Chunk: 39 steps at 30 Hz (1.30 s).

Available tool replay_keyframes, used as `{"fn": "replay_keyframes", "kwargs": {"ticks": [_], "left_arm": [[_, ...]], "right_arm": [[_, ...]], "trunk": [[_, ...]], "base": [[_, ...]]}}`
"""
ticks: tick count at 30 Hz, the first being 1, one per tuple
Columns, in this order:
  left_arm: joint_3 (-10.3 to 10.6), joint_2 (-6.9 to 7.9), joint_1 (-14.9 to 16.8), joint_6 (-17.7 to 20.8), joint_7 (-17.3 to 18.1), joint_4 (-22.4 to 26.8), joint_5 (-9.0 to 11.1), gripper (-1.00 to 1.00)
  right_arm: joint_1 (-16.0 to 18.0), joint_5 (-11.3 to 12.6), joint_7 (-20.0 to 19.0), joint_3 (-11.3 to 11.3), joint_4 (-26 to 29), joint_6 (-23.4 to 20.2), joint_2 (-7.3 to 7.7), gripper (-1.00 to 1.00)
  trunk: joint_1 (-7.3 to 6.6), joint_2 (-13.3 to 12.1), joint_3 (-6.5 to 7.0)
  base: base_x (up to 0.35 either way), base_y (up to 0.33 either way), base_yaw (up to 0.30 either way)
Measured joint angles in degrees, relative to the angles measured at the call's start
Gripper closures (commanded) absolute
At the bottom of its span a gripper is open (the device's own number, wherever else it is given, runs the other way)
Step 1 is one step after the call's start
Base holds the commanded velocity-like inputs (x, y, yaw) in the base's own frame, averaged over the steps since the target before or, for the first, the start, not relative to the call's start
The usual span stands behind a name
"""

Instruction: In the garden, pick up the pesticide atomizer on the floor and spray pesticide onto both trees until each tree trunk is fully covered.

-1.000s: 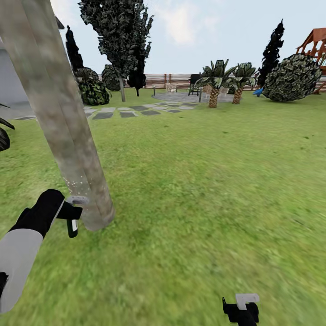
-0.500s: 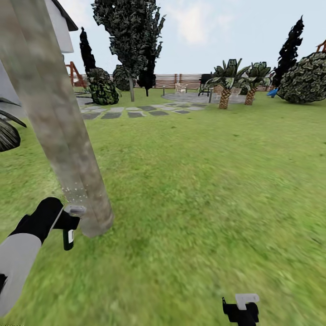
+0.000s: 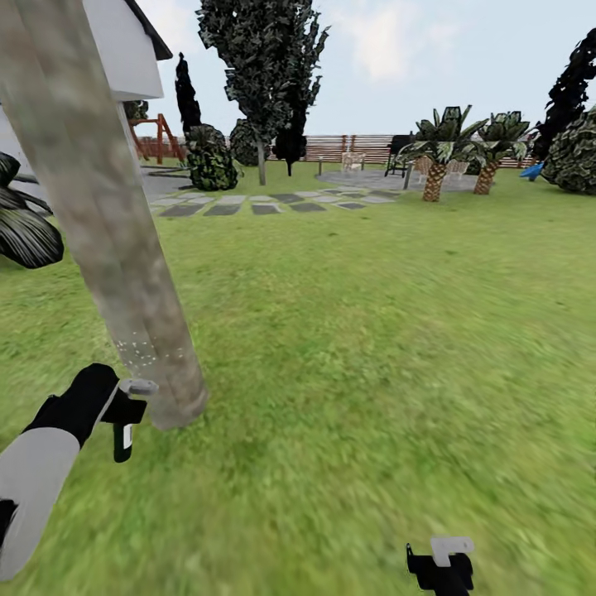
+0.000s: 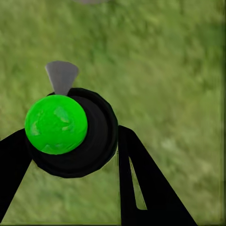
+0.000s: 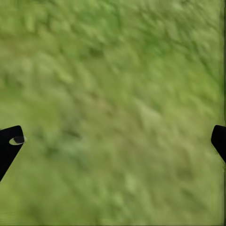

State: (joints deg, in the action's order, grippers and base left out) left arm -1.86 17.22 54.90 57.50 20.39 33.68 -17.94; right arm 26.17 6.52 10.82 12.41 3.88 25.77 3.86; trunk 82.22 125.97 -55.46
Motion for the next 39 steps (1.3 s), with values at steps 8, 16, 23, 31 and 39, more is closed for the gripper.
{"fn": "replay_keyframes", "kwargs": {"ticks": [8, 16, 23, 31, 39], "left_arm": [[-0.2, 0.28, -0.8, -0.2, -0.1, -2.6, -0.2, 1.0], [-1.2, 0.04, -2.1, -0.7, -0.3, -3.2, 0.0, 1.0], [-1.2, -0.01, -2.2, -4.8, -3.1, -6.7, -0.2, 1.0], [-3.8, -0.06, -2.2, -5.5, -3.4, -6.4, -0.1, 1.0], [-4.0, -0.04, -2.2, -5.5, -3.4, -6.1, -0.1, 1.0]], "right_arm": [[0.0, 0.0, 0.0, 0.0, 0.0, 0.0, -0.01, -1.0], [0.0, 0.0, -0.1, 0.0, 0.0, 0.0, -0.01, -1.0], [0.0, -0.1, -0.1, 0.0, 0.0, 0.0, 0.07, -1.0], [0.0, -0.1, -0.1, 0.0, 0.0, 0.0, 0.09, -1.0], [0.0, -0.1, -0.1, 0.0, 0.0, 0.0, 0.0, -1.0]], "trunk": [[0.0, 0.0, 0.0], [0.0, 0.0, 0.0], [0.0, 0.0, 0.0], [0.01, 0.0, 0.0], [0.03, 0.0, 0.0]], "base": [[0.239, -0.191, 0.207], [0.242, -0.184, 0.276], [0.244, -0.177, 0.084], [0.215, -0.188, 0.0], [-0.07, -0.274, 0.003]]}}
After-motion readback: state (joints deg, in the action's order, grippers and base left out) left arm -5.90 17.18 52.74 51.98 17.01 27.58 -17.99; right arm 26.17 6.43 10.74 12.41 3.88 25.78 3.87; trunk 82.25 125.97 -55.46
